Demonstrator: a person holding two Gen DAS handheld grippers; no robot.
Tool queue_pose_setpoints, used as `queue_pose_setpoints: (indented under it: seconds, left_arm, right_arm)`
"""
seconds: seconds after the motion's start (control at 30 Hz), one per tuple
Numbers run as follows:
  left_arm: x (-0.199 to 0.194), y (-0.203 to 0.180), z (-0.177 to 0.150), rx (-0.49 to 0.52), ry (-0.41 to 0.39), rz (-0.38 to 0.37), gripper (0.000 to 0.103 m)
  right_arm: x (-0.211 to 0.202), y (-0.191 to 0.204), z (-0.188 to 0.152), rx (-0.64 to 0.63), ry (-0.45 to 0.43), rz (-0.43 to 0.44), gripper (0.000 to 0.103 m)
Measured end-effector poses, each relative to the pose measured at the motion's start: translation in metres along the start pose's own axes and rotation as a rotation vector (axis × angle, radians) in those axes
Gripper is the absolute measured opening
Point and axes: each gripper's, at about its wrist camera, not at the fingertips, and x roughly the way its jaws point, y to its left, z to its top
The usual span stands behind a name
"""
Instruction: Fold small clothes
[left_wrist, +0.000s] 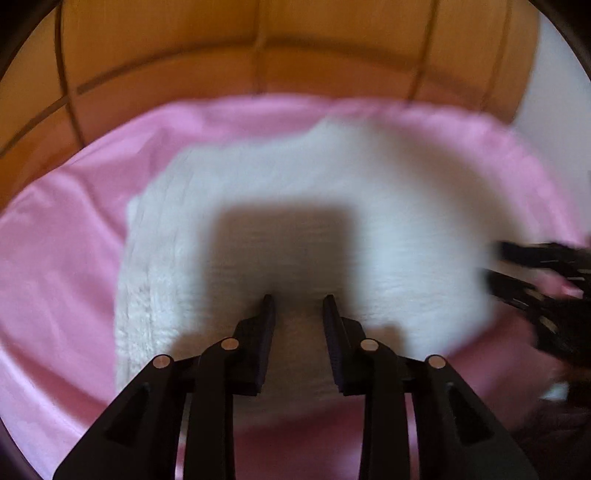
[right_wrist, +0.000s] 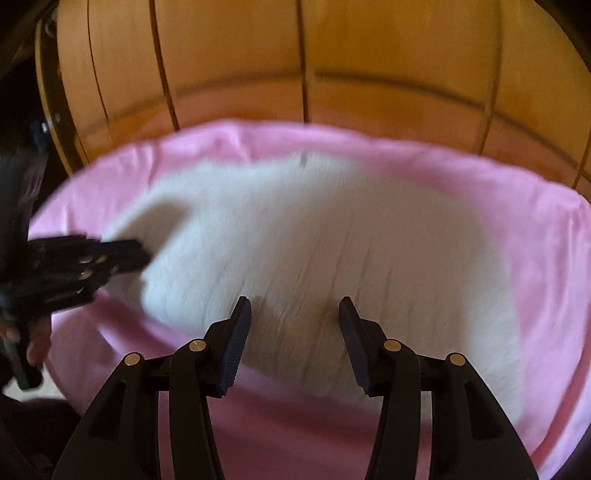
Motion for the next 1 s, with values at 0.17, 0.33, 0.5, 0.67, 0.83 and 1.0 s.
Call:
queue_pose_setpoints:
  seconds: [0.17,0.33,0.5,0.67,0.83,1.0]
  left_arm:
    - [-0.018,0.012,0.002,-0.118,-0.031,-0.050,0.020]
    - [-0.056,-0.024,-0.002,-0.030,-0.132,-0.121,0.030]
    - [-0.039,-0.055,-0.012,0.009,-0.054,-0.155,0.033]
    - [-0.027,-0.057,-0.030,-0.019,-0.017,-0.130,0.034]
    - [-0.052,-0.041,-0.030,-0.096,-0.069,-0.126,0.050]
    - [-0.086,0.001,-0.033,-0.219,-0.154,-0.042,0.052]
  right_arm:
    - [-0.002,-0.008,-0.018,-0.029,-0.051,0.018,0.049]
    - [-0.026,-0.023,-0.009,0.059,-0.057,0.060,0.049]
    - [-0.055,-0.045,-0.024,0.146,-0.097,0.016,0.049]
    - [-0.027,-0.094,-0.059,0.301,0.040,-0.091,0.049]
    - [-0.030,-0.089,-0.065,0.270,-0.006,-0.102,0.050]
    - [-0.045,-0.082,-0.047,0.248,-0.023,-0.136,0.057]
